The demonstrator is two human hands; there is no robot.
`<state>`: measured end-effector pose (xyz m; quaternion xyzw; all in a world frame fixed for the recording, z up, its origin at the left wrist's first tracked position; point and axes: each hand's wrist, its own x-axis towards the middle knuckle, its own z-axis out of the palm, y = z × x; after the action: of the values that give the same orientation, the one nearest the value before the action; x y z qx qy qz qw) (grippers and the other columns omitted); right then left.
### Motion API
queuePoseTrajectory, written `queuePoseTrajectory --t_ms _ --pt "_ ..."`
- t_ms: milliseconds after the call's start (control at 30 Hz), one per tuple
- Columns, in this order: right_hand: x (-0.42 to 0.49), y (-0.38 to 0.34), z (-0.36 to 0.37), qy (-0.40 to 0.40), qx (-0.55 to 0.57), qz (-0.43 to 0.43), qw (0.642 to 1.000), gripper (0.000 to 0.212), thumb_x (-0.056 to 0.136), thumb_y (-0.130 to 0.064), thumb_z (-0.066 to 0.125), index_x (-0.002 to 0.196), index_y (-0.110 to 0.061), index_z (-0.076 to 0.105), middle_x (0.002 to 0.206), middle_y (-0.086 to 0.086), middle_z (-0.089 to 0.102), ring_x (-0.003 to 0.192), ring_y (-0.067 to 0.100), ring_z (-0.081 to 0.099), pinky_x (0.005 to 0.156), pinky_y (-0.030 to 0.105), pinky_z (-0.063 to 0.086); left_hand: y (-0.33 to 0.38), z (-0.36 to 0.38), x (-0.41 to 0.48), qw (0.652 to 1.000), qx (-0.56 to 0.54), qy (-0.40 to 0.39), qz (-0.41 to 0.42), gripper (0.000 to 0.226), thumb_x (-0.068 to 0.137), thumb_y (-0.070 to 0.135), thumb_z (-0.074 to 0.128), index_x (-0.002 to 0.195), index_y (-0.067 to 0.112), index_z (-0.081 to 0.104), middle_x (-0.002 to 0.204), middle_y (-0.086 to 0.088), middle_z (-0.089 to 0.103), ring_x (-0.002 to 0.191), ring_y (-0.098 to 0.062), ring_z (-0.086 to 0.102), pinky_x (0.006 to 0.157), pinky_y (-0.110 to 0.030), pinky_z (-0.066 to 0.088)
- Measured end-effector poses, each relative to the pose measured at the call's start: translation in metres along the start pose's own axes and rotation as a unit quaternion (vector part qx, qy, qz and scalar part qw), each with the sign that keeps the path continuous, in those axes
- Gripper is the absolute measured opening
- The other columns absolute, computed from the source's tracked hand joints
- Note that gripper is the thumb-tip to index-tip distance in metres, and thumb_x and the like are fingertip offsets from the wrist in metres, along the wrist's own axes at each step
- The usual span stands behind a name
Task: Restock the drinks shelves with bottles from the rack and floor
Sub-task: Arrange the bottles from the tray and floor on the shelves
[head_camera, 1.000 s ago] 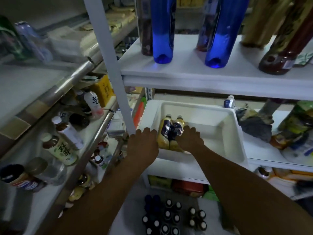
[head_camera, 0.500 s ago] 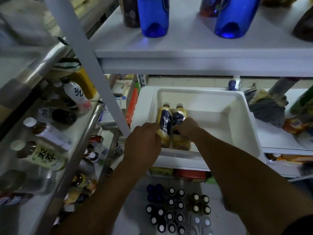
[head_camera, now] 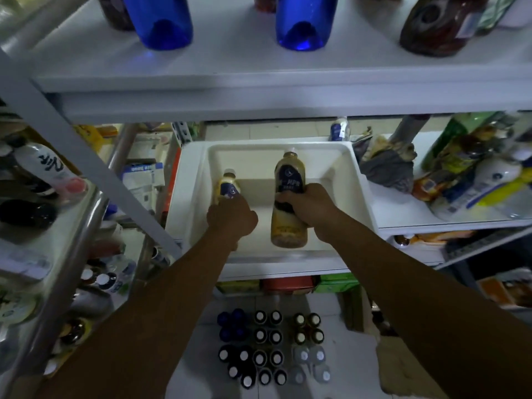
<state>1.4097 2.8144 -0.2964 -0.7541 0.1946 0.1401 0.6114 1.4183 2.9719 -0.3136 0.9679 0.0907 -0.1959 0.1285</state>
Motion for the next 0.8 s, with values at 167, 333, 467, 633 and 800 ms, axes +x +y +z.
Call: queuePoseTrajectory --t_ms 167,333,467,633,800 --pt "-0.012 0.005 -0.016 0.0 0.027 -0.011 1.0 0.018 0.082 -0.024 0.078 0.089 -0.019 0.062 0.093 0.006 0.069 0.083 0.02 0.068 0.06 0.027 0.053 0.003 0.009 0.017 0.998 -0.053 0.026 -0.007 0.093 0.087 0.03 0.067 0.153 0.015 0.003 0.147 -0.02 0.031 0.128 -0.041 0.039 0.102 -0.047 0.037" --pt "-0.02 0.009 -0.021 0.048 0.095 -0.017 0.994 0.014 0.084 -0.021 0.074 0.088 -0.021 0.061 0.092 0.004 0.068 0.085 0.021 0.068 0.071 0.033 0.059 0.004 0.027 0.032 0.979 -0.184 -0.073 -0.049 0.106 0.083 0.04 0.073 0.153 -0.003 0.006 0.146 -0.023 0.04 0.128 -0.038 0.047 0.105 -0.045 0.043" --pt "-0.028 0.0 -0.03 0.063 0.135 -0.017 0.989 0.012 0.087 -0.022 0.07 0.094 -0.017 0.063 0.092 0.005 0.068 0.083 0.02 0.067 0.061 0.029 0.057 0.011 0.03 0.035 0.956 -0.287 -0.029 -0.054 0.061 0.081 0.029 0.073 0.128 -0.001 0.051 0.11 -0.017 0.06 0.096 -0.031 0.058 0.083 -0.038 0.05" --pt "-0.043 -0.009 -0.037 0.05 0.127 -0.035 0.99 0.009 0.086 -0.024 0.07 0.089 -0.019 0.063 0.088 0.004 0.07 0.076 0.017 0.069 0.05 0.022 0.053 0.014 0.005 0.016 0.841 -0.531 -0.059 -0.088 0.049 0.084 0.03 0.072 0.12 0.0 0.058 0.104 -0.016 0.067 0.088 -0.032 0.066 0.077 -0.038 0.056" --pt "-0.065 -0.012 -0.035 0.036 0.126 -0.055 0.99 0.011 0.089 -0.023 0.068 0.083 -0.024 0.059 0.085 0.002 0.068 0.076 0.017 0.068 0.059 0.027 0.056 0.01 -0.023 -0.036 0.694 -0.7 -0.165 -0.041 0.036 0.086 0.028 0.06 0.117 0.01 0.062 0.095 -0.011 0.068 0.076 -0.024 0.066 0.077 -0.038 0.057"
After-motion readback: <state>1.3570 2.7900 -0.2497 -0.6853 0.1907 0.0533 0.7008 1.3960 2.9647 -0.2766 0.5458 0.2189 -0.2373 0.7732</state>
